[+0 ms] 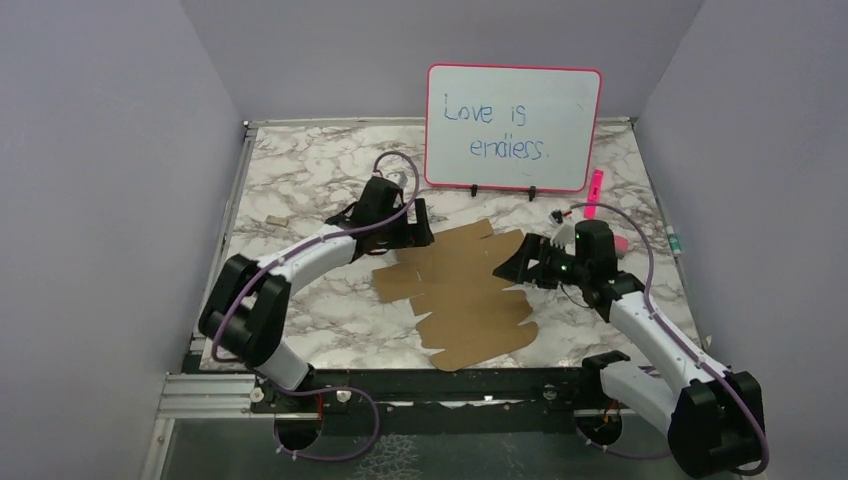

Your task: Fold the paper box

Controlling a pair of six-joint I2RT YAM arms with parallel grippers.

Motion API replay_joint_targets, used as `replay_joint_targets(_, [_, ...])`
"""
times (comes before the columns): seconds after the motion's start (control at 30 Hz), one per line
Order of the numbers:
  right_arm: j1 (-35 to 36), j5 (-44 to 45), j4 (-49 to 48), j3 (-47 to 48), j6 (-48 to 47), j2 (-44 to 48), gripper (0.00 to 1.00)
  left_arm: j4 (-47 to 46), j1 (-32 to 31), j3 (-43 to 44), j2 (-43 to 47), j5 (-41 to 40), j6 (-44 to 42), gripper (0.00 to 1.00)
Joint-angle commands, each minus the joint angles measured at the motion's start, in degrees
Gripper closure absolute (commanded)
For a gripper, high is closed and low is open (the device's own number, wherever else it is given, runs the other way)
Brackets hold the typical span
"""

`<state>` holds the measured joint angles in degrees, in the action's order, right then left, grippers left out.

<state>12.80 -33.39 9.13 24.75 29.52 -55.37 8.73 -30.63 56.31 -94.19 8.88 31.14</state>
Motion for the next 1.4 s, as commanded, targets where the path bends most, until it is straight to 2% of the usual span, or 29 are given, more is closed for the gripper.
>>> replay_joint_targets(0.0, [0.3,3.26,4.33,7.97,0.45,0.09,0.0,4.46,0.82,-3.49,13.73,-6.17,-1.26,0.01])
replay_joint_targets(0.1, [0.3,4.21,0.35,7.62,2.39,-0.25,0.0,5.67,1.05,-7.64,19.78,-7.85,1.38,0.01])
replay_joint_targets(0.23, [0.3,5.25,3.0,12.1,-2.59,-6.29,0.0,5.31,1.19,-14.0,26.63,-4.16,5.65,0.01])
replay_joint_targets(0.37, [0.3,6.65,4.36,13.82,-4.37,-13.18,0.0,-1.43,1.19,-21.7,30.4,2.94,9.13,0.01])
replay_joint_targets(0.47, [0.3,6.08,2.96,12.05,-4.31,-15.65,0.0,-4.48,1.19,-24.45,29.81,4.65,9.95,0.01])
replay_joint_targets(0.77, [0.3,2.67,-0.8,4.16,-2.39,-16.54,0.0,-4.75,1.19,-21.12,20.56,3.92,6.82,0.01])
replay_joint_targets(1.0, [0.3,-1.7,-5.15,-2.61,1.33,-14.47,0.0,-1.31,1.27,-17.65,14.74,-1.14,4.59,0.01])
replay_joint_targets(1.17, [0.52,-3.75,-6.23,-6.95,4.21,-10.34,0.0,-0.81,1.67,-15.42,11.58,-3.3,3.07,0.01])
replay_joint_targets(1.37, [0.83,-6.09,-1.44,-6.47,3.91,-3.36,0.0,0.61,2.53,-10.17,7.58,-3.98,0.29,0.01])
